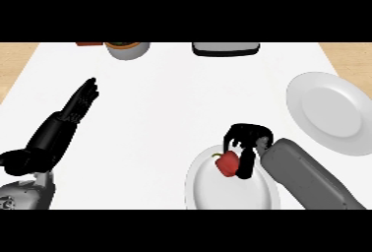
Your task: Pick the bell pepper from the plate and place it in the plate
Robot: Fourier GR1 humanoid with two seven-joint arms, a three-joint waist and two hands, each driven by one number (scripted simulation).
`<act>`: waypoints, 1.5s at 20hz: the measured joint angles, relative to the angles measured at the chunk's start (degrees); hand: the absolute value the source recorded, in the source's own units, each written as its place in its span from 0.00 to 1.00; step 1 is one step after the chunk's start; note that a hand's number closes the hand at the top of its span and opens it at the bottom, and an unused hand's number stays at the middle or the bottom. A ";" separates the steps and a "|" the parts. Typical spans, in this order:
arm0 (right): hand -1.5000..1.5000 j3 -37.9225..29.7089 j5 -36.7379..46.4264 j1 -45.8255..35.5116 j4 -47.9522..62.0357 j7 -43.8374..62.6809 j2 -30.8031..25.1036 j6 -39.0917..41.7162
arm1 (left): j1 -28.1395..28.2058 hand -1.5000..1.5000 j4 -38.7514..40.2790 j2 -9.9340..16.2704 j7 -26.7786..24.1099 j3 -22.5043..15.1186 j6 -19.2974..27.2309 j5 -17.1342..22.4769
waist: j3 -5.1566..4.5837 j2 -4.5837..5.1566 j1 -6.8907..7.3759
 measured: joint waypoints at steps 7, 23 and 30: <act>1.00 9.05 14.17 0.52 -19.10 -13.65 -7.79 -5.76 | 1.75 0.50 1.15 0.18 0.59 1.39 0.91 0.15 | 0.79 -2.21 -3.91; 1.00 -3.03 23.20 22.11 -48.06 -40.54 -38.25 -35.57 | 6.41 0.50 -1.00 1.67 -1.05 5.62 2.25 0.88 | 1.02 -0.33 -9.11; 1.00 -16.16 17.30 36.39 -45.51 -52.40 -46.07 -49.74 | 7.39 0.50 -2.34 1.78 -2.18 5.40 1.61 0.79 | 0.84 0.60 -7.61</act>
